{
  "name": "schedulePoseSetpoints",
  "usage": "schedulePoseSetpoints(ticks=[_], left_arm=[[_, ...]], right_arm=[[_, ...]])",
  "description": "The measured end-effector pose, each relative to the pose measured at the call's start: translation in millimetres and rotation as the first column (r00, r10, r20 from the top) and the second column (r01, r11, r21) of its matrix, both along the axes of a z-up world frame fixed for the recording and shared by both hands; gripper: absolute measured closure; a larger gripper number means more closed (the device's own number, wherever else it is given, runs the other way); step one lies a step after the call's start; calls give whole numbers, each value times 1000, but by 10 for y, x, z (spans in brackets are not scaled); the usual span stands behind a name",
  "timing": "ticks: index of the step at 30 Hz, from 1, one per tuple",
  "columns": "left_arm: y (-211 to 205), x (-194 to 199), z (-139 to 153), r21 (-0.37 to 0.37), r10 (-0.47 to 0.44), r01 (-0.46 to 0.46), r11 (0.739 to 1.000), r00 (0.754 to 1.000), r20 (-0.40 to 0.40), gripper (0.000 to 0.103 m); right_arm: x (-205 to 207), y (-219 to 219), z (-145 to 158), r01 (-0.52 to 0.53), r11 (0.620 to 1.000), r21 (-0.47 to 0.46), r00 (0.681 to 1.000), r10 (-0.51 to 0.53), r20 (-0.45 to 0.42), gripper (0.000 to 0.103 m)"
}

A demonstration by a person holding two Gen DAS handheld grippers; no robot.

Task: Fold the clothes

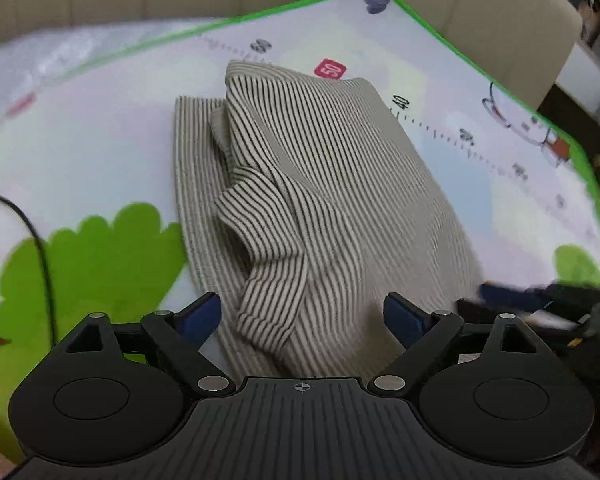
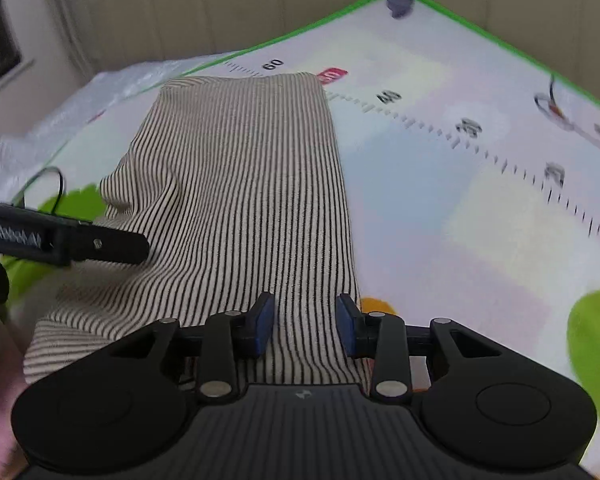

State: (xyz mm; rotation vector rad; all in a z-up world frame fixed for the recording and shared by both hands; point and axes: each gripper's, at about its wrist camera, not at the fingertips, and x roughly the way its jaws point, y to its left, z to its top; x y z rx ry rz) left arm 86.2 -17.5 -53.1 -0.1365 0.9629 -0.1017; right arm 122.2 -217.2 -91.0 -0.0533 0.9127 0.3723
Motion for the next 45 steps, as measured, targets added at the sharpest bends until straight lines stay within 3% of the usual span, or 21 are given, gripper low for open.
schedulePoseSetpoints(ticks=[2, 5, 12, 15, 19, 42, 45], left_arm=[[-46, -28, 10, 23, -10, 9, 1000, 1000, 5, 4], [-78, -34, -56, 52, -6, 9, 999, 999, -53, 4], [32, -65, -50, 18, 53, -52, 998, 996, -69, 0], [85, -52, -62, -5, 70, -71, 997, 993, -91, 0], [107, -54, -87, -17, 73, -76, 997, 991, -108, 0], [78, -19, -111, -6, 70, -71, 997, 990, -120, 0], [83, -16, -116, -9, 70, -72, 997, 990, -118, 0]], right_arm=[[-62, -17, 34, 26, 999, -35, 1000, -26, -2, 66], [-149, -62, 66, 42, 996, -81, 999, -44, -14, 61], [-75, -101, 87, 128, 989, -76, 990, -132, -45, 46], [-86, -127, 97, 155, 986, -64, 986, -158, -53, 46], [-104, -100, 120, 132, 989, -66, 990, -135, -48, 55], [-146, -272, 103, 171, 985, 27, 984, -169, -64, 51], [-159, -313, 146, 184, 980, 77, 982, -179, -67, 51]])
